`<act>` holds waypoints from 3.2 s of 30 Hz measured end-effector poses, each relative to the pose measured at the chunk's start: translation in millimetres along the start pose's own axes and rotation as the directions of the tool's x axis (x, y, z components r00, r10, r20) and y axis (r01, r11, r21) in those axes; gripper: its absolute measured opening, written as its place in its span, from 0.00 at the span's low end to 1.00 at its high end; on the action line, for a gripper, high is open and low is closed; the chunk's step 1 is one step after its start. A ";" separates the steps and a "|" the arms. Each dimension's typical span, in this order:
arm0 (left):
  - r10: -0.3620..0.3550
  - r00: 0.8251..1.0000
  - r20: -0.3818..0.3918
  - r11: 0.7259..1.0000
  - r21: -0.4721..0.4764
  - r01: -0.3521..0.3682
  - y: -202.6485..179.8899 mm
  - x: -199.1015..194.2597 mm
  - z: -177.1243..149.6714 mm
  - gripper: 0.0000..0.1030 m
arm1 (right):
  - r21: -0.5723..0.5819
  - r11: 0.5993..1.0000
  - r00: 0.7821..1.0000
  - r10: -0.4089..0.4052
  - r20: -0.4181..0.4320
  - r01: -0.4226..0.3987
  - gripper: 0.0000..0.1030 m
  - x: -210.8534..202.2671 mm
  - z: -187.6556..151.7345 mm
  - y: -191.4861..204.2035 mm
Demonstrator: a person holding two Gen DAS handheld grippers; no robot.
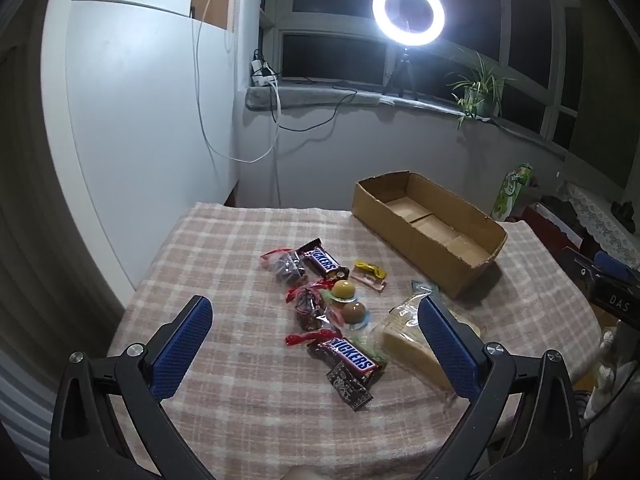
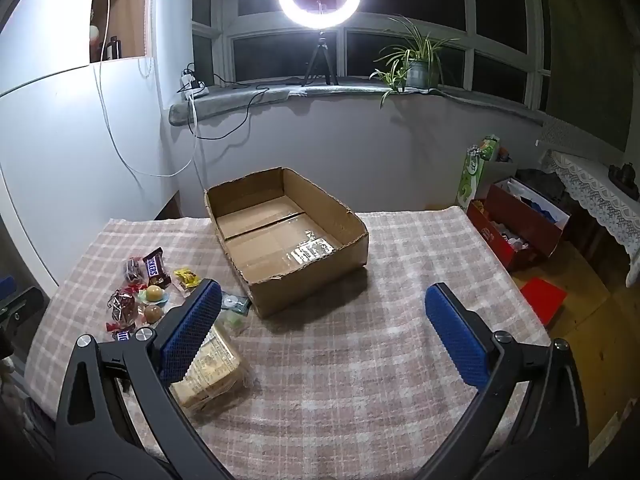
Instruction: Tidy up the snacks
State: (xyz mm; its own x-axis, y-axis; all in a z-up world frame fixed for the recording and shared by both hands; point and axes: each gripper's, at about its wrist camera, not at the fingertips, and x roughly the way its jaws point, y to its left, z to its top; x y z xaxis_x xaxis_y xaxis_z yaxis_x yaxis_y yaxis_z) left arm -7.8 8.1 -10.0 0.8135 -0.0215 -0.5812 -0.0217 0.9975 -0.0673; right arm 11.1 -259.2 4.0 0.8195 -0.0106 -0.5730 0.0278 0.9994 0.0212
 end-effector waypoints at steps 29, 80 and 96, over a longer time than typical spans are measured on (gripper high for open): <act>0.029 0.999 0.016 1.000 0.013 -0.029 -3.6 -0.5 1.0 0.99 | -0.019 0.999 0.999 0.030 -0.025 -0.031 1.00 7.1 -5.1 4.5; -0.201 0.947 -0.252 0.979 -0.030 0.200 -25.3 59.5 -41.7 0.84 | 0.032 0.924 0.880 0.373 -0.294 -0.381 1.00 73.7 -40.3 9.2; -0.472 0.809 -0.351 0.880 -0.239 0.410 -44.0 93.4 -54.6 0.45 | 0.128 0.830 0.689 0.527 -0.498 -0.543 0.67 136.3 -36.9 29.9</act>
State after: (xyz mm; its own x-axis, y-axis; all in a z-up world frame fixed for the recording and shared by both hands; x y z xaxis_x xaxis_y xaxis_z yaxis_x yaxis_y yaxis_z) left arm 37.4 -41.5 -105.5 0.4640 -0.5119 -0.7230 0.1757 0.8531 -0.4913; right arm 102.5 -229.5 -103.7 0.2939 0.5355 -0.7917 -0.3485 0.8313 0.4330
